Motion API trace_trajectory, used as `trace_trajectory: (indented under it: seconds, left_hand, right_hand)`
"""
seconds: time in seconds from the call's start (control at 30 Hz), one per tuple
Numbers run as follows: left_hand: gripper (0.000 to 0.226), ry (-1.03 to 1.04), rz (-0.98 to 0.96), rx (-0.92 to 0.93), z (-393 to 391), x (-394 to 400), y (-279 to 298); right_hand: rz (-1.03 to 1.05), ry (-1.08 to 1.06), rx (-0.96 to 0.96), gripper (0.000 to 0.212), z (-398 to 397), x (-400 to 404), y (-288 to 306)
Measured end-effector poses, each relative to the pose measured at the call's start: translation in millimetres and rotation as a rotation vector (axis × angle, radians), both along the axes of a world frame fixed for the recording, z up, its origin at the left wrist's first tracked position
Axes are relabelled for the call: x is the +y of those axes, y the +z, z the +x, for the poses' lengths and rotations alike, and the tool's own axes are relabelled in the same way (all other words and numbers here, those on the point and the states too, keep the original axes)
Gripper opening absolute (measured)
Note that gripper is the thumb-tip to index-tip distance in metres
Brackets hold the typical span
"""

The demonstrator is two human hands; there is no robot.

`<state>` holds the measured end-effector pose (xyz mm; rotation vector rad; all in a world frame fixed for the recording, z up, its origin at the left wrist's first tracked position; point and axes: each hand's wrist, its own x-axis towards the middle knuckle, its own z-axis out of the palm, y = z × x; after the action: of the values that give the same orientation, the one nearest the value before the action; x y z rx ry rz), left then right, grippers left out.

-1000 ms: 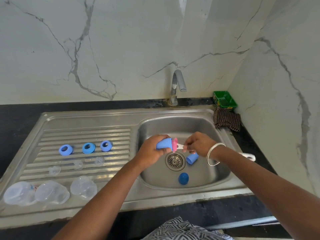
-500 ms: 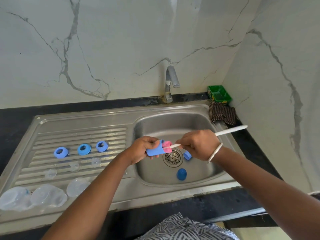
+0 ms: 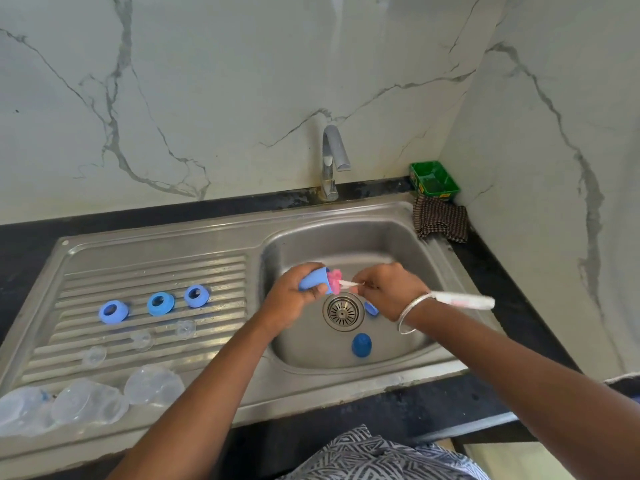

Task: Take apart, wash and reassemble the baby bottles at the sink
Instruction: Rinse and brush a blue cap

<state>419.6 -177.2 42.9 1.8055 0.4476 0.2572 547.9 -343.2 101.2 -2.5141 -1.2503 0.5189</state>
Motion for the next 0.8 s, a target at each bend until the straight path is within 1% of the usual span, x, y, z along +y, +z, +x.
trace_trajectory:
  seconds: [0.03,0.07,0.1,0.13,0.17,0.2,0.23,0.27,0.3,0.37,0.4,0.47,0.57,0.63,0.73,0.8]
  left_hand:
    - [0.043,-0.02,0.118,-0.042,2.6,3.7,-2.0]
    - [0.047,-0.06,0.224,-0.075,5.6,6.1,-3.8]
    - [0.049,-0.102,0.322,-0.092,7.8,8.8,-5.0]
    - [0.05,-0.142,0.405,-0.1,10.1,9.7,-6.8]
    - [0.052,-0.177,0.462,-0.096,11.7,10.1,-8.3]
    - [0.053,-0.206,0.49,-0.085,14.5,8.9,-7.8]
    - [0.054,-0.217,0.486,-0.069,18.4,7.0,-9.4]
    - [0.054,-0.207,0.455,-0.051,20.4,4.8,-10.9]
    - [0.053,-0.182,0.388,-0.017,23.0,2.0,-12.7]
    - [0.049,-0.132,0.2,0.082,22.3,0.2,-15.4]
    - [0.046,-0.112,0.103,0.13,23.0,-0.3,-18.5]
    - [0.038,-0.058,-0.036,0.167,21.2,1.0,-24.1]
    - [0.034,0.078,-0.198,0.144,23.5,-3.5,-27.4]
    - [0.033,0.142,-0.269,0.161,28.1,-10.8,-28.9]
    - [0.038,0.24,-0.313,0.188,41.9,-25.7,-35.5]
    - [0.032,0.316,-0.396,0.204,54.9,-39.6,-37.0]
  right_hand:
    - [0.065,-0.138,0.297,0.014,-0.1,1.9,-3.2]
    - [0.092,-0.273,0.6,0.016,4.3,1.0,-6.2]
    - [0.049,-0.376,0.861,0.018,9.8,-1.5,-5.9]
    - [-0.026,-0.427,1.027,0.017,15.3,-6.0,-3.5]
    - [-0.085,-0.417,1.073,0.016,19.1,-9.8,-2.0]
    - [-0.098,-0.375,1.042,0.015,23.4,-12.1,-1.5]
    - [-0.068,-0.331,0.94,0.014,28.3,-12.8,-2.7]
    - [-0.017,-0.281,0.785,0.013,31.3,-12.8,-5.5]
    - [0.013,-0.214,0.621,0.013,35.2,-13.7,-7.3]
    - [-0.053,-0.05,0.305,0.015,43.0,-17.3,-10.9]
    - [-0.089,-0.018,0.217,0.017,51.2,-21.2,-13.9]
    - [-0.06,-0.023,0.179,0.024,63.4,-29.1,-19.4]
    - [0.018,-0.082,0.228,0.024,83.7,-38.5,-35.9]
    - [0.061,-0.136,0.247,0.02,97.5,-44.8,-47.9]
    - [0.191,-0.215,0.243,0.016,116.4,-56.2,-57.6]
    - [0.243,-0.262,0.186,0.012,130.9,-64.3,-62.9]
